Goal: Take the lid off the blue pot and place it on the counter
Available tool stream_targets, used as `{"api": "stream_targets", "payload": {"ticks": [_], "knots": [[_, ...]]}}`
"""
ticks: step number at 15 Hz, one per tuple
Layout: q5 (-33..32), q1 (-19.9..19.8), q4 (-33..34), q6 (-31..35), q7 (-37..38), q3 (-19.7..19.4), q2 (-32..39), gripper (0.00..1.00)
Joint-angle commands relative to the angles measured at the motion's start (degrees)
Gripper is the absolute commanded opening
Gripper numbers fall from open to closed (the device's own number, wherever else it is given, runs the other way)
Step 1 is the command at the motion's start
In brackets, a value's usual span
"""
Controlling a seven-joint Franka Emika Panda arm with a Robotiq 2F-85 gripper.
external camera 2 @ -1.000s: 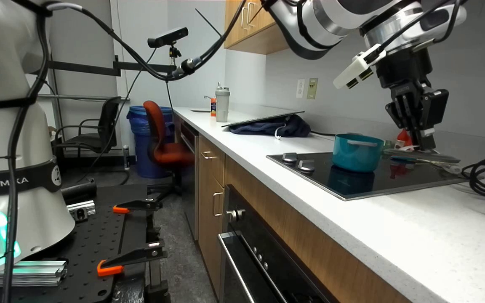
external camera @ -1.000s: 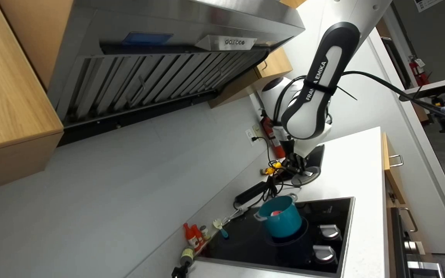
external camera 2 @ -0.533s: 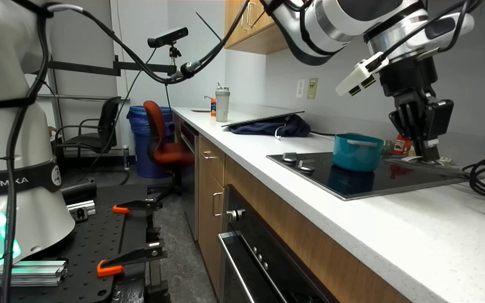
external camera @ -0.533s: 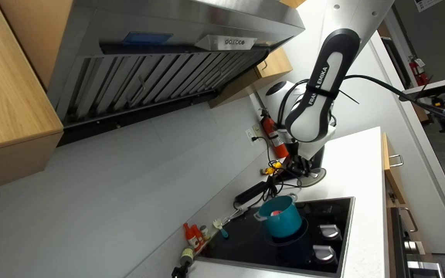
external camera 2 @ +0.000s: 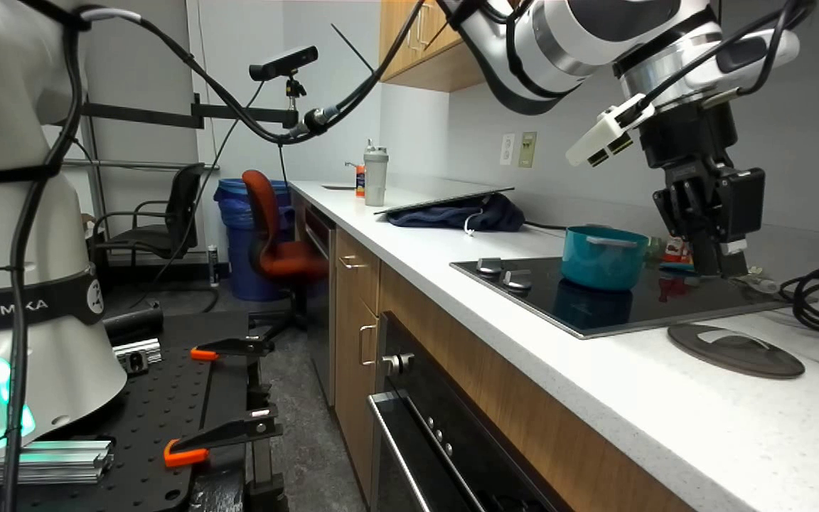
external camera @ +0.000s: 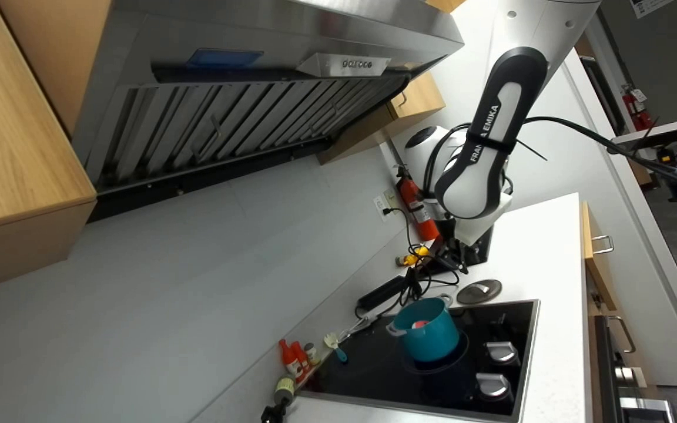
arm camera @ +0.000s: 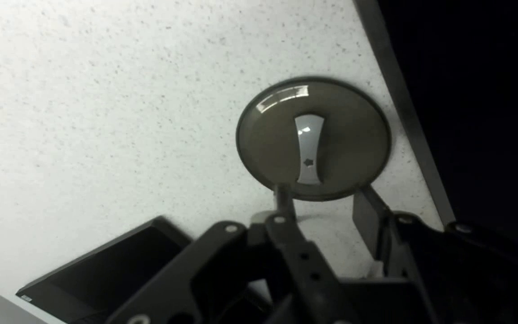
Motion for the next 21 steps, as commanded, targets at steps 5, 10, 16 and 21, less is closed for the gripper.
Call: {"api": "stream_targets", "payload": {"ticks": [5, 10, 16, 21], "knots": [[-0.40, 0.09, -0.73, 1.09, 1.20, -0.17, -0.67, 1.00], [-0.67, 0.64, -1.47, 1.29, 0.93, 0.21, -1.77, 1.00], [-0.88, 1.77, -2.73, 1.71, 0.30, 2.05, -4.18, 1.00], [-1.85, 3.04, -4.78, 1.71, -0.12, 3.72, -6.60, 1.00]]}}
